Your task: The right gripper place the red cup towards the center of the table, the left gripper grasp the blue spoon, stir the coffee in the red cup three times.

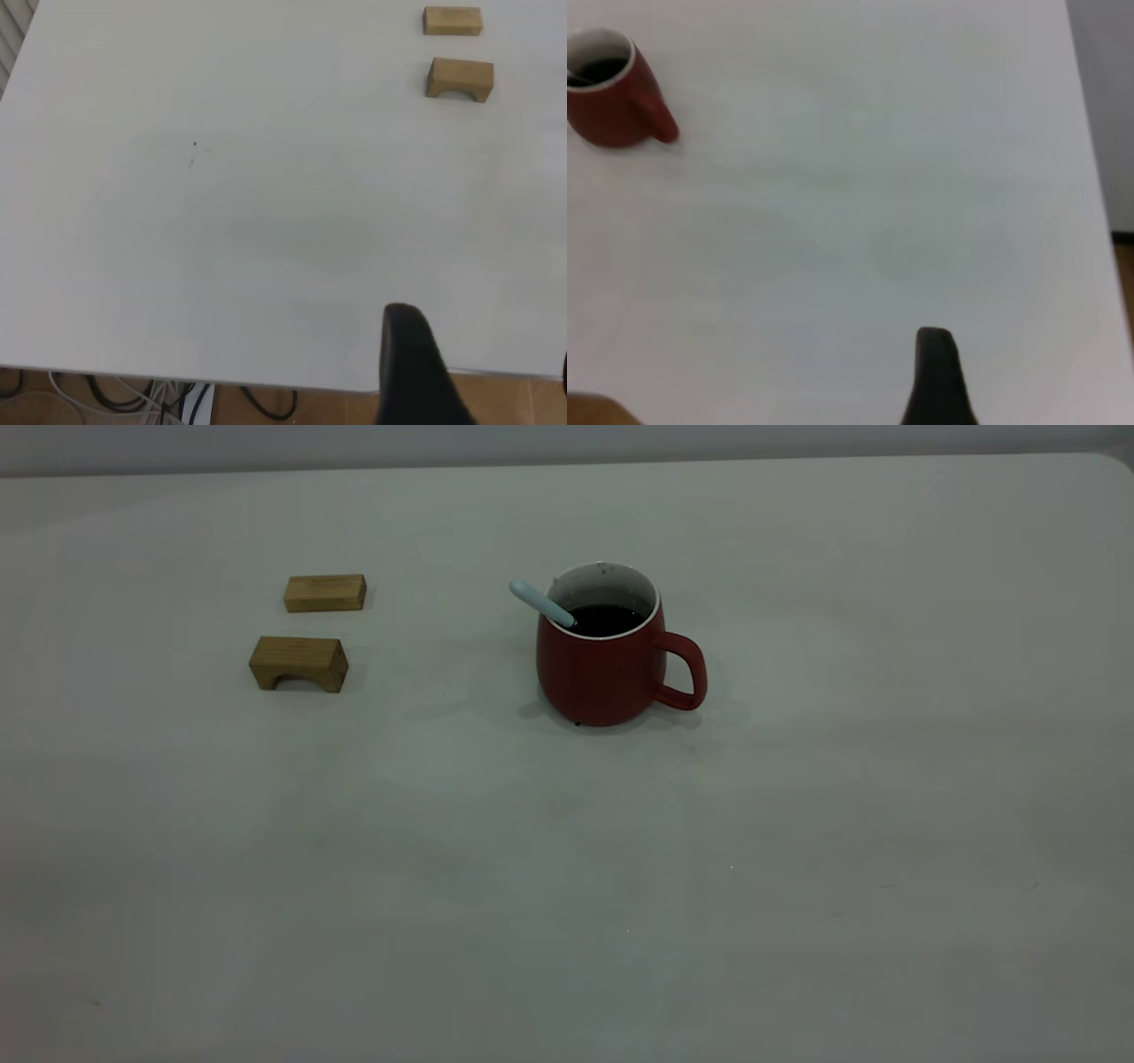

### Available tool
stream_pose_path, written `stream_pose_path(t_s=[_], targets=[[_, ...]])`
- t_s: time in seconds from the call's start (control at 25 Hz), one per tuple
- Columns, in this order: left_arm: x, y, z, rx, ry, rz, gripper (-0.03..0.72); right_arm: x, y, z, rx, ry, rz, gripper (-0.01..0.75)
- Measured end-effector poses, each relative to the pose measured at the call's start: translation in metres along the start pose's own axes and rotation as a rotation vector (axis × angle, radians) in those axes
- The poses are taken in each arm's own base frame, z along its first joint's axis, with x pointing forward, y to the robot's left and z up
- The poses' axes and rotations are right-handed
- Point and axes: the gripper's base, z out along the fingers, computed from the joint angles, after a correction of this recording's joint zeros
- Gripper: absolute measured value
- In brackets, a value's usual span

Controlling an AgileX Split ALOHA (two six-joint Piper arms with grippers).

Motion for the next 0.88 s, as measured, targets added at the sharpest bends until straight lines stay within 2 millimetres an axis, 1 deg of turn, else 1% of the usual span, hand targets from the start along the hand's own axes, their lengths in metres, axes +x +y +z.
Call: stream_pose_path(t_s=[0.12, 0.36, 0.88], targets=[[0.0000, 0.0000, 0.0000, 0.000, 0.000, 0.000, 0.476, -0.0002, 0.0016, 0.0000, -0.018, -0.002, 0.059, 0.591], [0.0000, 0.0000, 0.0000, 0.000, 0.000, 0.000, 0.476, 0.0002, -0.0037, -0.0001, 0.040, 0.001, 0.044, 0.591], [0.0000, 0.0000, 0.0000, 0.000, 0.000, 0.001, 0.476, 0.0004, -0.0051, -0.0001, 0.056, 0.002, 0.059, 0.591]])
